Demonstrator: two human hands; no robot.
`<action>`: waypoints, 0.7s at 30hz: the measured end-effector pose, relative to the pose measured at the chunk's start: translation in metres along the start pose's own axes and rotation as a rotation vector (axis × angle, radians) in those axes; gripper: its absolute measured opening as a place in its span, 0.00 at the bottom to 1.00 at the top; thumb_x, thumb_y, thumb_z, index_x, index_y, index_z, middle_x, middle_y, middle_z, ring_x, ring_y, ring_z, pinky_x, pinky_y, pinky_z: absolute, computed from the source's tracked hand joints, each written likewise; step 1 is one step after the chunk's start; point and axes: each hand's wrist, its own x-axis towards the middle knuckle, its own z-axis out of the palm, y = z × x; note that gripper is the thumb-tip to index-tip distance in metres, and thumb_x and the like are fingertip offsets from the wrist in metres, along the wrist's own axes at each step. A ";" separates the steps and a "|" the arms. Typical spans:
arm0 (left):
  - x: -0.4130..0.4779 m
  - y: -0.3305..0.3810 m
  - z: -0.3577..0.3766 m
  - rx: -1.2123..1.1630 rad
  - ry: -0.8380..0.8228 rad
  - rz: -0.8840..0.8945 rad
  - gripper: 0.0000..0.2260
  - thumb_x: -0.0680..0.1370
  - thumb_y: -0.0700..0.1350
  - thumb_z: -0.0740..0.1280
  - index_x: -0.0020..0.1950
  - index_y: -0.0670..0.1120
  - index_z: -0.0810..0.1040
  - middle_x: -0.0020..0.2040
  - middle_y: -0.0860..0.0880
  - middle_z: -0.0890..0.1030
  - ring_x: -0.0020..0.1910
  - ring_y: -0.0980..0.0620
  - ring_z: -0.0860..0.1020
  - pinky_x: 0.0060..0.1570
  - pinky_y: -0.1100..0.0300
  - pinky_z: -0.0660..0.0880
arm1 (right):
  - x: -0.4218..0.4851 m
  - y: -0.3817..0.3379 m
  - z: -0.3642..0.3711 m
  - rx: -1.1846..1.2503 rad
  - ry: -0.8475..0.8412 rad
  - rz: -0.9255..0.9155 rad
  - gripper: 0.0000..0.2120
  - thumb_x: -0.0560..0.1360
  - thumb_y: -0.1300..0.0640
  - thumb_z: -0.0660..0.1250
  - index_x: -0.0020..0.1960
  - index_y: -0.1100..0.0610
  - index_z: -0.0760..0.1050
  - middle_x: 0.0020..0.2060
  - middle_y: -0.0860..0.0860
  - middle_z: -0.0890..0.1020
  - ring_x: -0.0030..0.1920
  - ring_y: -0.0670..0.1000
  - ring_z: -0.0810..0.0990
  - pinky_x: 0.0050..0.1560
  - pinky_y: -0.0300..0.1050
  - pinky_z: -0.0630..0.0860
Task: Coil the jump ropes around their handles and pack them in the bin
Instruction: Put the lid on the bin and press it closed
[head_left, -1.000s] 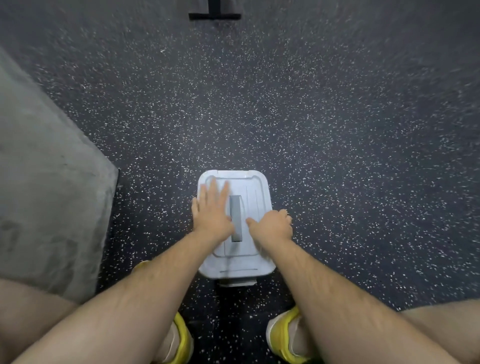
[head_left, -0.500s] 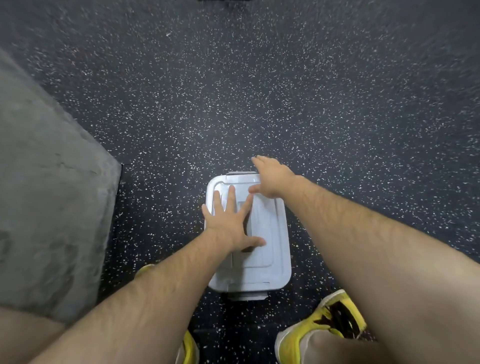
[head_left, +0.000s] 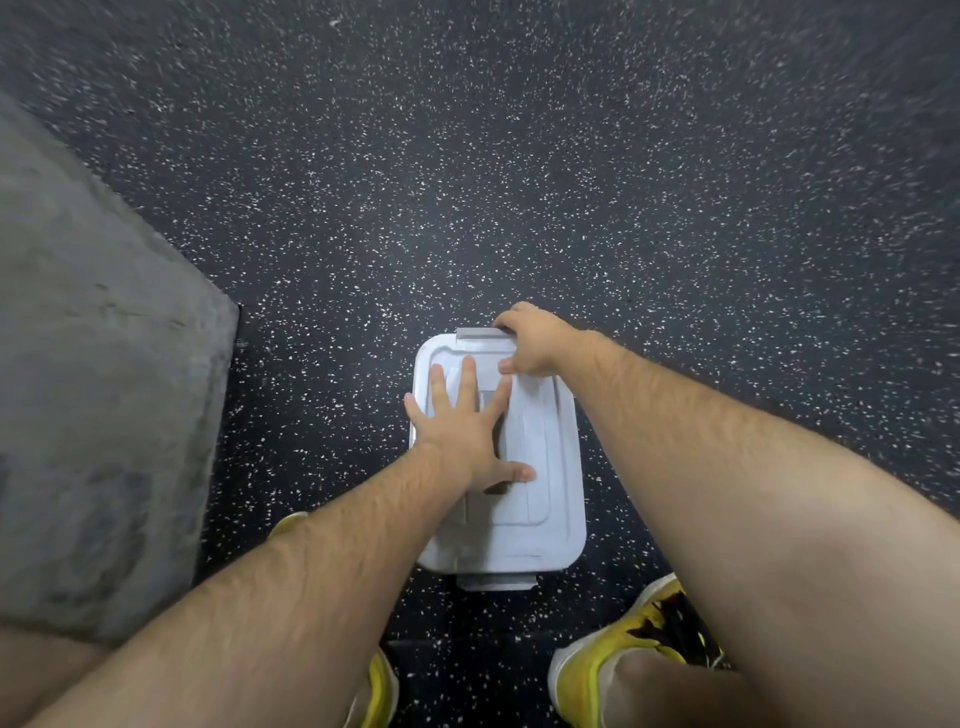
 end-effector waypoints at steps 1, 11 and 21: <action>0.000 0.000 0.000 -0.001 -0.001 -0.002 0.55 0.66 0.79 0.62 0.77 0.63 0.29 0.78 0.47 0.26 0.77 0.34 0.30 0.70 0.24 0.42 | -0.001 0.000 0.002 0.006 0.019 0.000 0.28 0.73 0.53 0.75 0.70 0.56 0.70 0.65 0.53 0.75 0.63 0.55 0.75 0.64 0.47 0.72; -0.005 -0.003 0.004 0.029 0.031 0.012 0.53 0.66 0.81 0.57 0.76 0.63 0.26 0.77 0.47 0.23 0.77 0.35 0.30 0.72 0.26 0.42 | -0.090 -0.006 0.066 -0.149 0.206 -0.050 0.33 0.80 0.60 0.62 0.81 0.60 0.50 0.81 0.54 0.47 0.80 0.57 0.43 0.79 0.48 0.46; -0.072 -0.003 0.084 0.076 0.222 0.240 0.30 0.84 0.59 0.39 0.81 0.47 0.33 0.78 0.43 0.28 0.78 0.44 0.30 0.79 0.41 0.41 | -0.226 -0.011 0.132 -0.108 0.177 -0.086 0.30 0.81 0.49 0.56 0.80 0.58 0.57 0.79 0.58 0.57 0.78 0.58 0.52 0.77 0.51 0.57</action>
